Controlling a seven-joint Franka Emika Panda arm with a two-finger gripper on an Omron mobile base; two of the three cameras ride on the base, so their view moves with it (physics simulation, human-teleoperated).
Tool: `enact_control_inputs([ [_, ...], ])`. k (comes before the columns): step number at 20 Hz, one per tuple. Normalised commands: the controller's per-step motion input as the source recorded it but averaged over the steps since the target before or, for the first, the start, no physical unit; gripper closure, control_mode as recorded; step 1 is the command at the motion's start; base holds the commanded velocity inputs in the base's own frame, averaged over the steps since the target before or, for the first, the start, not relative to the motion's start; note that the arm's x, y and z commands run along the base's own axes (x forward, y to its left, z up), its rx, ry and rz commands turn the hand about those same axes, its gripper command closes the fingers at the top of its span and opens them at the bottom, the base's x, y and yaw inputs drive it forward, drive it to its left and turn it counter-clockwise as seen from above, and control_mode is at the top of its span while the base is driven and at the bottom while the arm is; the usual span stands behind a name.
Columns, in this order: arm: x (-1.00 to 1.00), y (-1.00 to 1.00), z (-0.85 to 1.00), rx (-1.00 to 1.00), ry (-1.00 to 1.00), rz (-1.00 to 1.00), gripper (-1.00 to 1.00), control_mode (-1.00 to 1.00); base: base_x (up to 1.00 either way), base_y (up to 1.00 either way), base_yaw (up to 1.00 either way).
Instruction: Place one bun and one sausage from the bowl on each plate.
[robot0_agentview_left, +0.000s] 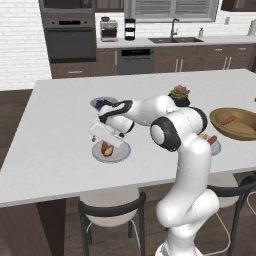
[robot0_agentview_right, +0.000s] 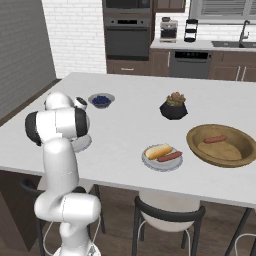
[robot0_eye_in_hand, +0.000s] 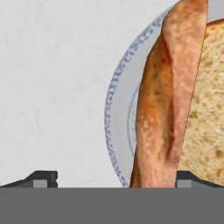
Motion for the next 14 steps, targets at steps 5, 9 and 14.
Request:
enact_control_inputs([
  [5, 0.48, 0.0, -0.87, 0.01, -0.06, -0.01, -1.0, -1.0, 0.0, 0.0, 0.0],
  [9, 0.1, -0.13, -0.67, -0.08, -0.12, -0.1, -1.0, -1.0, 0.0, 0.0, 0.0],
  [14, 0.0, -0.4, -0.59, -0.11, -0.08, -0.16, -1.0, -1.0, 0.0, 0.0, 0.0],
])
